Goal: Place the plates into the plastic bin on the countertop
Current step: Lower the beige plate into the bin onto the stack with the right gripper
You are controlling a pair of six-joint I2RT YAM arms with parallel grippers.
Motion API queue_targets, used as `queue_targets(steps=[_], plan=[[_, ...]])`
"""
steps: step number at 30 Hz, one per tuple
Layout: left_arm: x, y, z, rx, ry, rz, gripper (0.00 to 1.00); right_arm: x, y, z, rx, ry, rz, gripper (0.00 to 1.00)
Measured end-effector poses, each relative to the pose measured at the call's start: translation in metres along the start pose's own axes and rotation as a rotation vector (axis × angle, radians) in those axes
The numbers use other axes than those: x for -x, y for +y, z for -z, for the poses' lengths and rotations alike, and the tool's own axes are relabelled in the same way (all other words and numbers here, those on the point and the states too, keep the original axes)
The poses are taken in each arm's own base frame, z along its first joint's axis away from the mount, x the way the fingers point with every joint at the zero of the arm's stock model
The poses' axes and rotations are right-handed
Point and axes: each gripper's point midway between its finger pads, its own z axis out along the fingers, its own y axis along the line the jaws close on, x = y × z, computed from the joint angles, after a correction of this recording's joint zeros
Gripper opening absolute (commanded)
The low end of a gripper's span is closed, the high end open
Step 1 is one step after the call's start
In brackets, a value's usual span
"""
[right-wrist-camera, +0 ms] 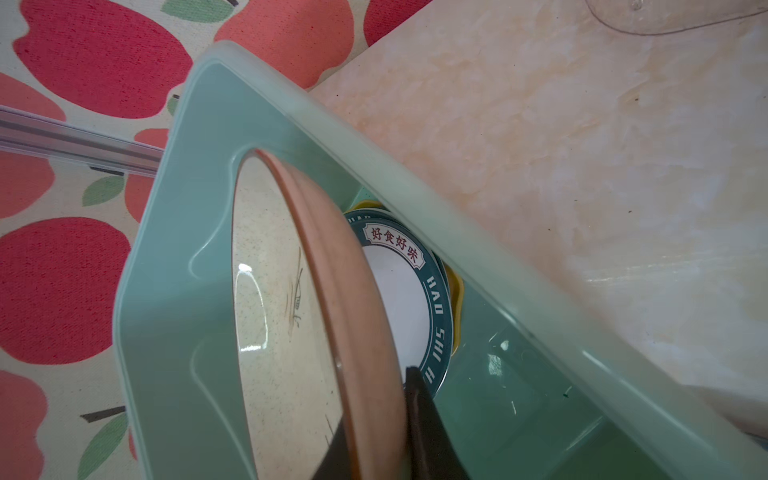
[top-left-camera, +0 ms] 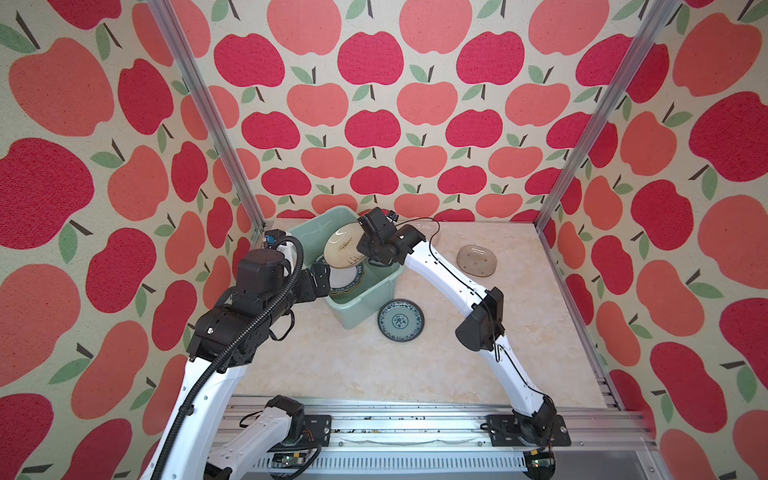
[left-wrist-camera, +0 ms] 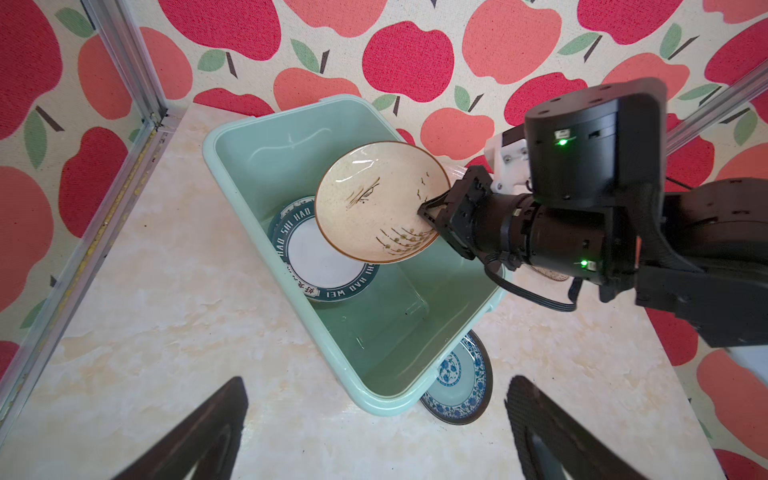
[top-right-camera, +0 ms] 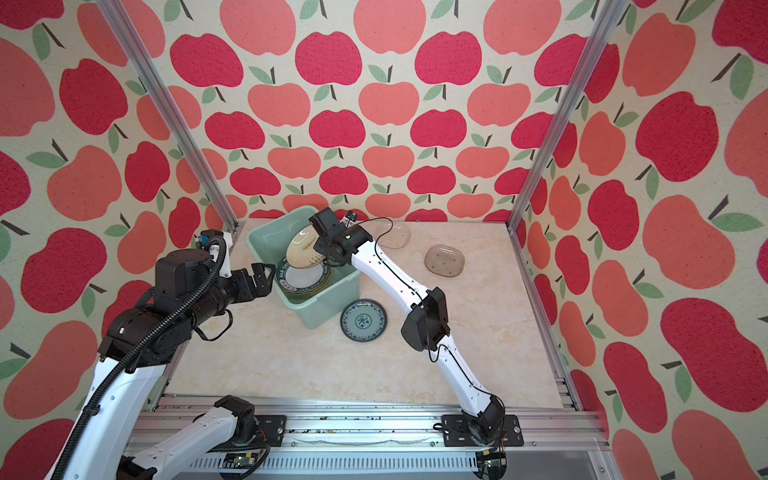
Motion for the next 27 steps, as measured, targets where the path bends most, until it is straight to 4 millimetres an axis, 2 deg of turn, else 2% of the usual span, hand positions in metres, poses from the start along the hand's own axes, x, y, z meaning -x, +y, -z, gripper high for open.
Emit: queue_targets(steps=[8, 16, 22, 27], plan=[[-0.009, -0.003, -0.006, -0.023, 0.029, 0.0, 0.99, -0.033, -0.011, -0.044, -0.033, 0.049, 0.041, 0.01], [-0.011, -0.002, -0.007, -0.024, 0.037, 0.002, 0.99, -0.047, 0.008, -0.054, 0.047, 0.068, 0.054, 0.03], [-0.012, -0.004, -0.009, -0.032, 0.047, 0.006, 0.99, -0.065, -0.002, -0.077, 0.027, 0.1, 0.082, 0.07], [-0.017, -0.004, -0.015, -0.029, 0.072, 0.013, 0.99, -0.065, -0.002, -0.079, 0.031, 0.097, 0.088, 0.12]])
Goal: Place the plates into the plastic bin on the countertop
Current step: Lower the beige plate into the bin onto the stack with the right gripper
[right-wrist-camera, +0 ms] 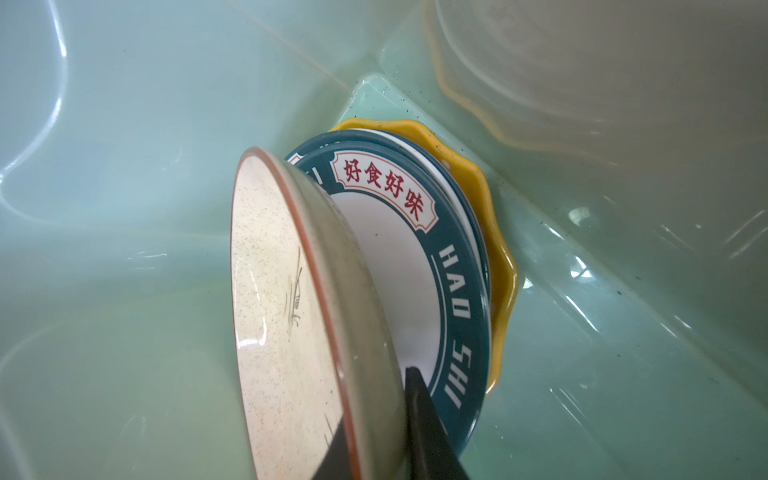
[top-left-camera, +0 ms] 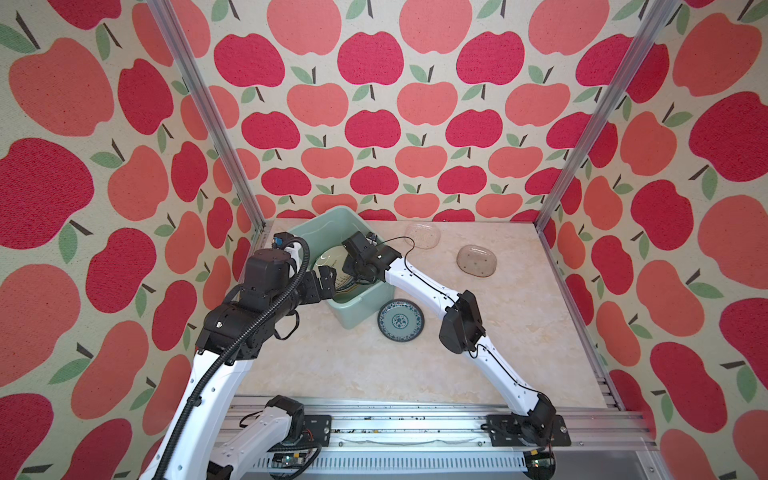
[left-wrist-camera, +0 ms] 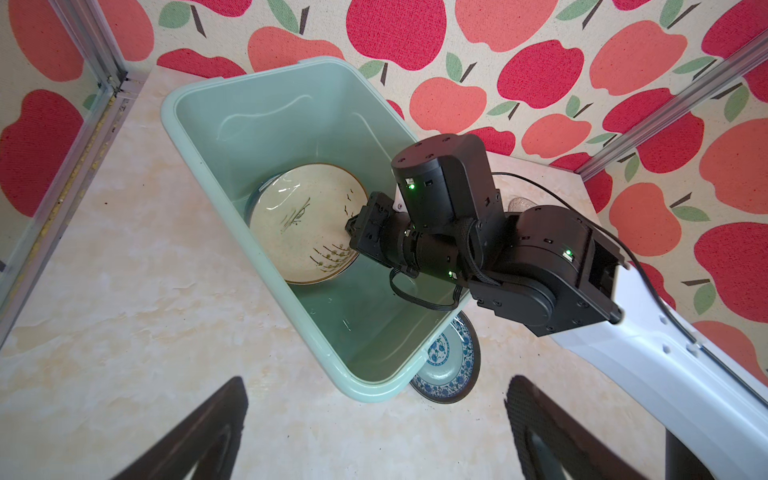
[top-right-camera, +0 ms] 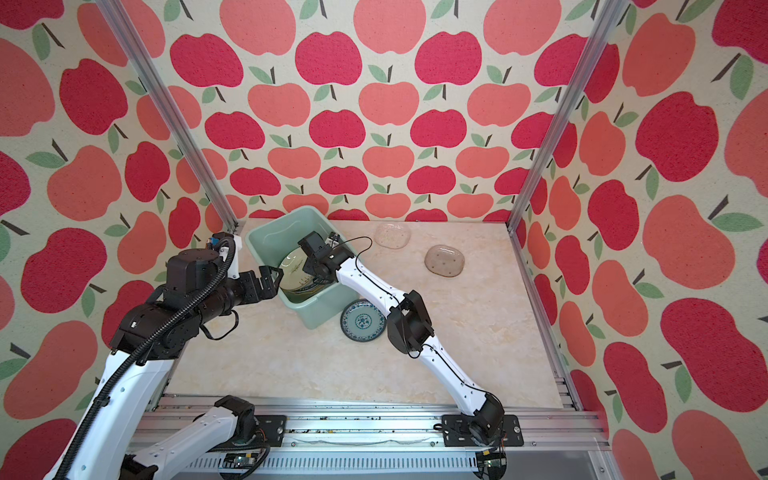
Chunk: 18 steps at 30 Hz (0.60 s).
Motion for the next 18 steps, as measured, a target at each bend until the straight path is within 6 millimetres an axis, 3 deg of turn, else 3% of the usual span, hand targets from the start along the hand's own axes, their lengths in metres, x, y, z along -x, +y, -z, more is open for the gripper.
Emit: queue_targets(steps=[7, 18], plan=[[0.0, 0.0, -0.001, 0.002, 0.004, 0.007, 0.99, -0.001, 0.009, 0.0, 0.044, 0.017, -0.012, 0.4], [0.0, 0.001, -0.002, 0.006, 0.004, 0.009, 0.99, -0.006, 0.012, -0.004, 0.071, 0.045, -0.01, 0.56]])
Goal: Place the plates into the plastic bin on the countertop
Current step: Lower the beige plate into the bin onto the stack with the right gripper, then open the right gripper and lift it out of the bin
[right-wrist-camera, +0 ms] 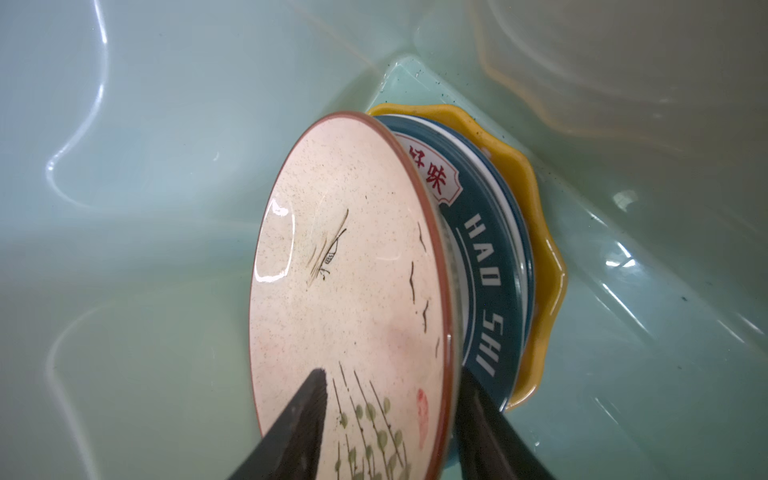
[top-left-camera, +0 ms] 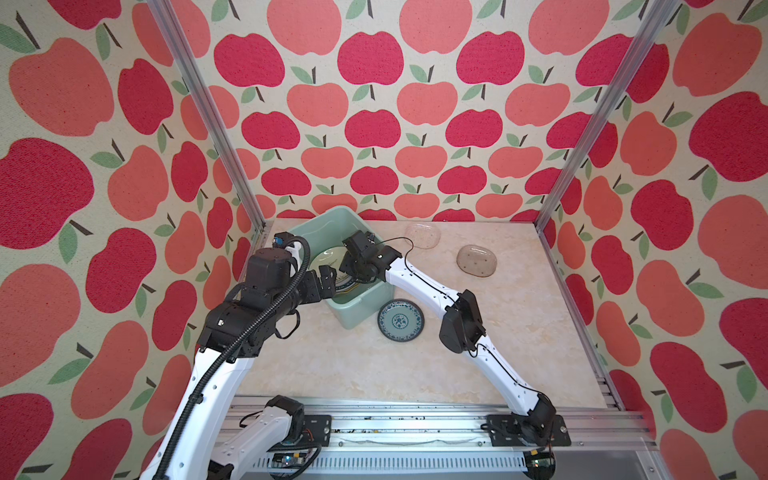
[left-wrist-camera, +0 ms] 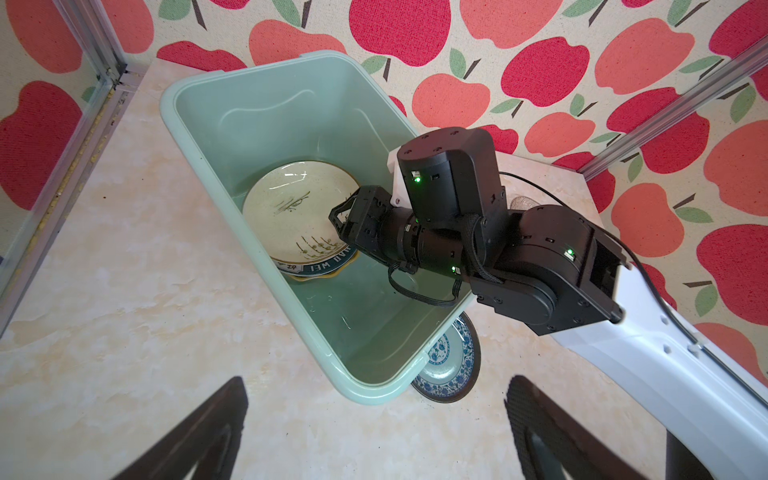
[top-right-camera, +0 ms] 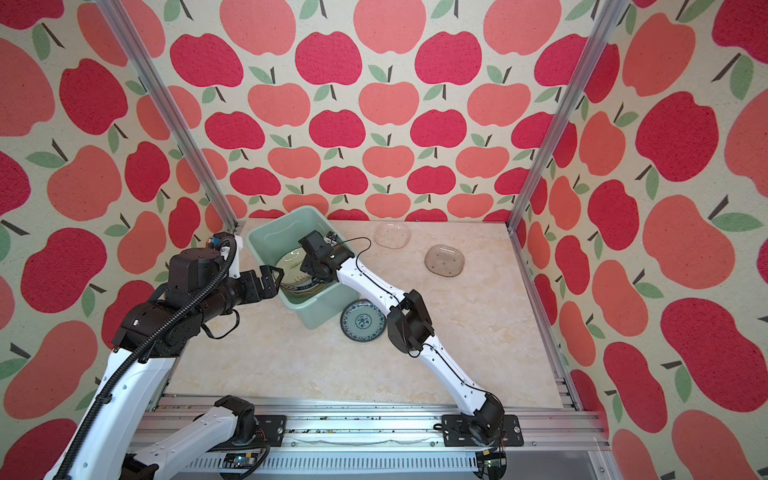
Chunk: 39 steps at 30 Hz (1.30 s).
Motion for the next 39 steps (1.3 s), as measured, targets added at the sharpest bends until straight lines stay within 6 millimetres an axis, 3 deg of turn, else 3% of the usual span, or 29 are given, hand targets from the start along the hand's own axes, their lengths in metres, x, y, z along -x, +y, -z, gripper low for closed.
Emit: queue_targets(steps=[9, 19, 24, 29, 34, 39], plan=[[-0.001, -0.003, 0.0, -0.016, 0.007, 0.008, 0.99, -0.008, -0.006, -0.005, -0.005, 0.043, -0.007, 0.65], [-0.001, -0.002, -0.001, -0.014, 0.009, 0.011, 0.99, -0.011, -0.006, -0.006, 0.006, 0.065, 0.023, 0.92], [0.001, -0.002, -0.004, -0.012, 0.017, 0.018, 0.99, -0.009, 0.004, 0.003, 0.037, 0.065, 0.108, 0.98], [0.01, -0.006, 0.001, -0.037, 0.003, 0.068, 0.99, 0.001, 0.033, 0.039, 0.103, 0.029, 0.237, 0.99], [0.012, -0.012, 0.008, -0.08, 0.026, 0.151, 0.99, 0.01, 0.072, 0.103, 0.189, -0.025, 0.385, 0.98], [0.005, -0.026, 0.013, -0.162, 0.096, 0.24, 0.99, 0.012, 0.09, 0.17, 0.249, -0.052, 0.514, 0.96]])
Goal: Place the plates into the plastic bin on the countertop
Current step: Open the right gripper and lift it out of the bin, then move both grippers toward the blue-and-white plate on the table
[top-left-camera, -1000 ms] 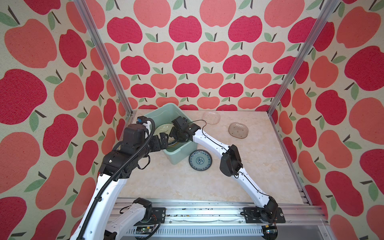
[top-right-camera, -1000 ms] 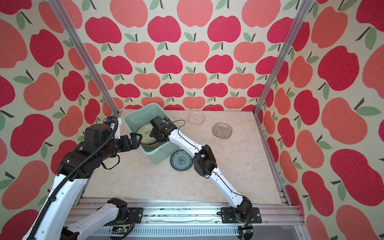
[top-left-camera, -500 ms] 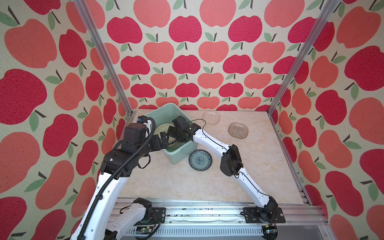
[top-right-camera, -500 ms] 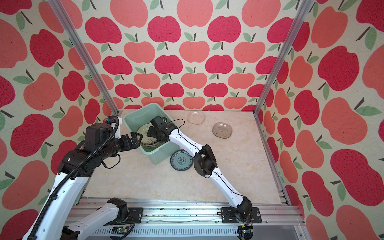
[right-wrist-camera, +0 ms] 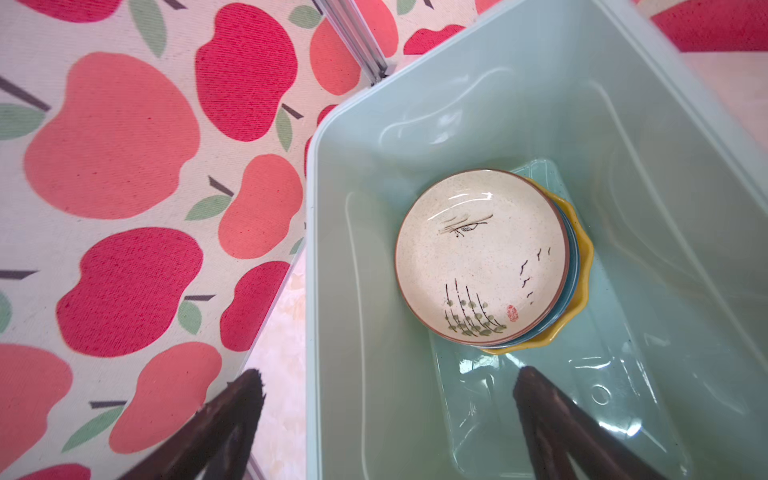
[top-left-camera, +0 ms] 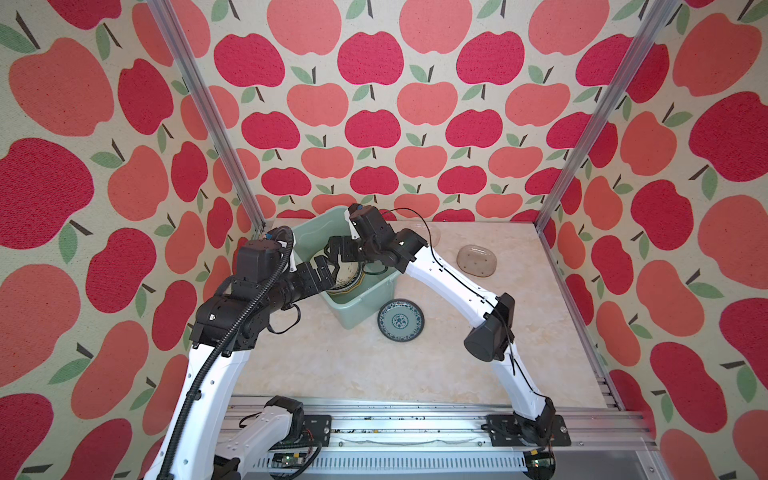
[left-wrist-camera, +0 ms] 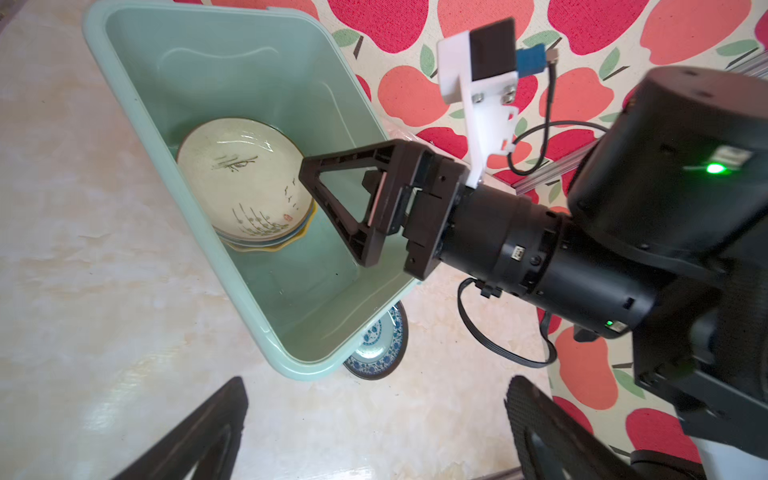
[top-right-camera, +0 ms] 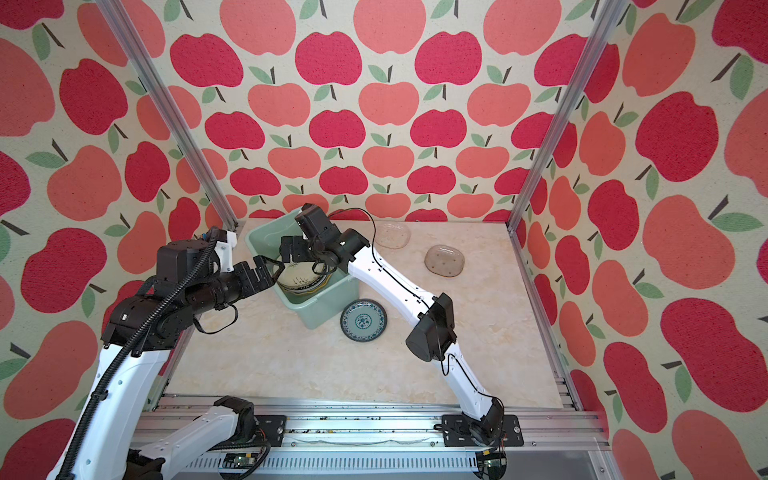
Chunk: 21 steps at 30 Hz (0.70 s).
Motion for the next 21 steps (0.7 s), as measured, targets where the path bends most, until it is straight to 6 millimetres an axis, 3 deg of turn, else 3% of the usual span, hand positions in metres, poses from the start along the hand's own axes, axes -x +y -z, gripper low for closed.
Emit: queue_targets(steps=[3, 6, 8, 15, 18, 21], plan=[[-0.011, -0.014, -0.003, -0.077, 0.081, 0.052, 0.99, 0.004, 0.006, 0.041, 0.03, 0.003, 0.069, 0.95], [-0.025, -0.024, -0.009, -0.125, 0.165, 0.101, 0.99, 0.001, -0.002, 0.083, 0.05, 0.02, 0.095, 0.93], [-0.037, -0.029, -0.013, -0.137, 0.208, 0.113, 0.99, -0.006, -0.019, 0.111, 0.051, 0.035, 0.079, 0.92], [-0.098, -0.055, -0.037, -0.134, 0.358, 0.075, 0.99, -0.046, -0.109, 0.207, 0.002, 0.016, -0.074, 0.91], [-0.12, -0.064, -0.057, -0.108, 0.394, 0.065, 0.99, -0.07, -0.14, 0.228, -0.007, 0.013, -0.162, 0.9], [-0.142, -0.066, -0.081, -0.058, 0.415, 0.065, 0.99, -0.097, -0.168, 0.234, -0.017, 0.039, -0.251, 0.9]])
